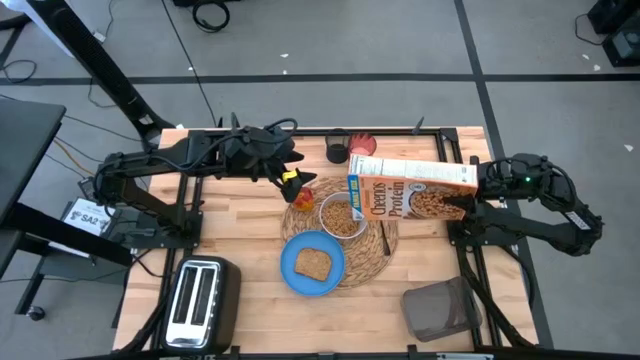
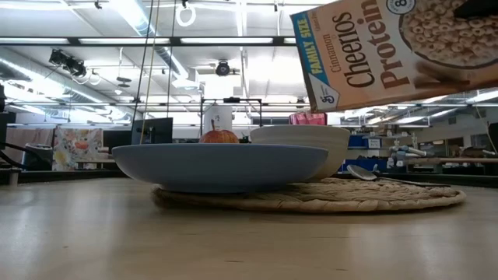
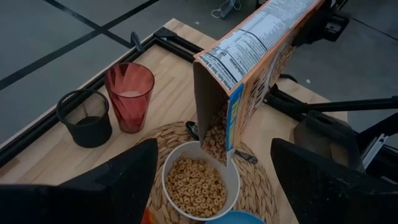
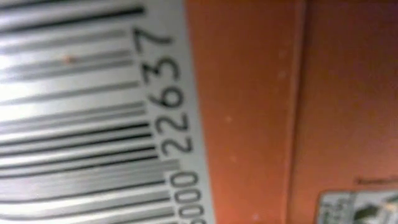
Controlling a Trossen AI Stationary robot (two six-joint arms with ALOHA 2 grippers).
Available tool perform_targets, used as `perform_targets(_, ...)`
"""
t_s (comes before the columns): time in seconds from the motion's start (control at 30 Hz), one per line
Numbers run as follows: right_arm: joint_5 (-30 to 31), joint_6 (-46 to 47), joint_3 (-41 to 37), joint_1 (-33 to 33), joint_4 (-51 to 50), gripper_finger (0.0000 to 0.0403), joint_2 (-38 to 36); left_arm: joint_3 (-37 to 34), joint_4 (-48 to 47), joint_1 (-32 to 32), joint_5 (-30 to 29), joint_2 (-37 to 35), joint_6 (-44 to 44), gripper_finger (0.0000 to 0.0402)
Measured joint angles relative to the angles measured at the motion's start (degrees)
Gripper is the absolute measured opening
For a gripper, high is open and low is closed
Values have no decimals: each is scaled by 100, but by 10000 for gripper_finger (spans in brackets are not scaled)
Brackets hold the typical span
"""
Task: Arrange a breakfast setting
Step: Pour the brown cereal from the orange cereal box into the white bowl
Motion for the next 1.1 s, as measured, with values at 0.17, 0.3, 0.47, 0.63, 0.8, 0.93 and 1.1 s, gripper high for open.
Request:
perform_targets(0.17, -20, 4, 0, 2, 18, 248, 0, 0, 67, 1, 0, 0, 0, 318)
perform_targets(0.3, -12, -17, 0, 2, 28, 247, 0, 0, 65, 2, 0, 0, 0, 318)
perform_targets(0.47, -24, -17, 1, 2, 35, 247, 16, 0, 63, 1, 0, 0, -2, 318)
perform_targets(0.63, -8, -58, 33, 2, 119, 247, 42, 0, 63, 2, 0, 0, -5, 318)
perform_targets(0.8, -6, -154, 42, 2, 139, 247, 83, 0, 61, 7, 0, 0, -9, 318)
perform_targets(0.93, -47, -228, -13, -1, 57, 247, 117, 0, 65, 7, 0, -2, -13, 318)
perform_targets(1.1, -65, -274, -7, 3, 128, 247, 125, 0, 74, 7, -1, -2, -79, 318)
